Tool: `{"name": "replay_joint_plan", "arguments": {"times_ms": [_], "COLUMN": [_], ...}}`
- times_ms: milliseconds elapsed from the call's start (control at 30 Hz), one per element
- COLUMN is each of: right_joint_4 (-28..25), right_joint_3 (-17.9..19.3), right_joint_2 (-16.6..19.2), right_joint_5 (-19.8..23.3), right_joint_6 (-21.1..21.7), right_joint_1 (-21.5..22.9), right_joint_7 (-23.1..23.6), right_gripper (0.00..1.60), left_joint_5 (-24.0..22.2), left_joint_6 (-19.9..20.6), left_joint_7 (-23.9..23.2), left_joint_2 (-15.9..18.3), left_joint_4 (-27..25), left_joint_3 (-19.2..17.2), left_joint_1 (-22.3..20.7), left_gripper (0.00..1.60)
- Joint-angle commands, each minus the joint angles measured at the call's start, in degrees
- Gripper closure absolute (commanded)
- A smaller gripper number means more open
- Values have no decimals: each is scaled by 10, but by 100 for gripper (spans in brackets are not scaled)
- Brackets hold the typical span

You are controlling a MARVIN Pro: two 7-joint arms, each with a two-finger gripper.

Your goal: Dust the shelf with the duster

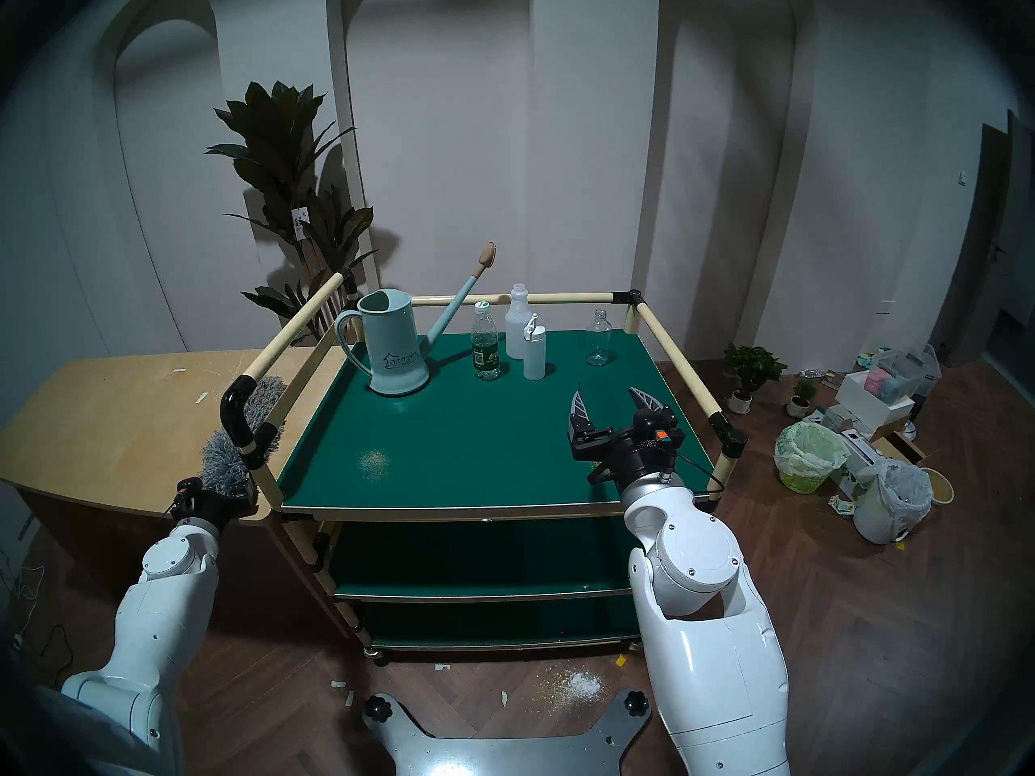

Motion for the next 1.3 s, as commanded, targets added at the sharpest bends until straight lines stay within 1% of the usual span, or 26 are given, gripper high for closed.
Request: {"name": "replay_joint_plan", "arguments": {"times_ms": [0, 33, 67, 133, 367, 533, 633, 667, 700, 767, 800, 833, 867, 1000, 1067, 1133, 1233, 1267], "right_joint_4": [-11, -11, -11, -12, -12, -12, -10, -10, -9, -7, -7, -6, -5, -2, -1, 1, 4, 5], "right_joint_3": [1, 1, 1, 2, 3, 3, 4, 4, 5, 6, 6, 6, 6, 7, 8, 9, 11, 13], "right_joint_2": [0, 0, 0, -1, -1, -1, -1, -1, -2, -2, -1, -1, -1, -1, -1, 0, 1, 2], "right_joint_5": [-1, -2, -2, -2, -2, -1, 0, 0, 1, 2, 3, 3, 4, 6, 7, 8, 10, 10], "right_joint_6": [-10, -11, -11, -13, -14, -15, -14, -14, -14, -13, -13, -13, -13, -12, -12, -11, -10, -10], "right_joint_1": [-1, -1, -2, -3, -5, -5, -5, -5, -4, -4, -3, -3, -3, -1, 0, 2, 5, 6], "right_joint_7": [0, -1, -1, -1, 0, 0, 0, 0, 0, 0, 0, 0, 0, 1, 1, 1, 2, 2], "right_gripper": [0, 0, 0, 0, 0, 0, 0, 0, 0, 0, 0, 0, 0, 0, 0, 0, 0, 0], "left_joint_5": [4, 5, 5, 5, 1, -2, 4, 4, 4, 4, 4, -2, -1, -1, -1, 0, -3, -4], "left_joint_6": [-12, -13, -16, -21, -25, -14, -6, -11, -8, -15, -15, -15, -25, -30, -37, -36, -38, -35], "left_joint_7": [-6, -6, -7, -9, -2, 6, 20, 18, 19, 20, 21, 22, 19, 21, 17, 16, 12, 12], "left_joint_2": [7, 7, 7, 6, 9, 14, 25, 29, 34, 43, 46, 47, 52, 63, 70, 76, 86, 88], "left_joint_4": [-5, -3, -1, 0, -33, -71, -101, -95, -113, -120, -130, -150, -137, -175, -181, -201, -215, -234], "left_joint_3": [6, 7, 8, 9, -4, -19, -28, -30, -35, -43, -48, -58, -60, -79, -85, -93, -104, -110], "left_joint_1": [-40, -40, -41, -38, -9, 18, 37, 35, 46, 51, 56, 66, 58, 72, 71, 78, 76, 83], "left_gripper": [106, 122, 160, 160, 160, 160, 160, 160, 160, 160, 160, 160, 160, 160, 160, 160, 160, 160]}}
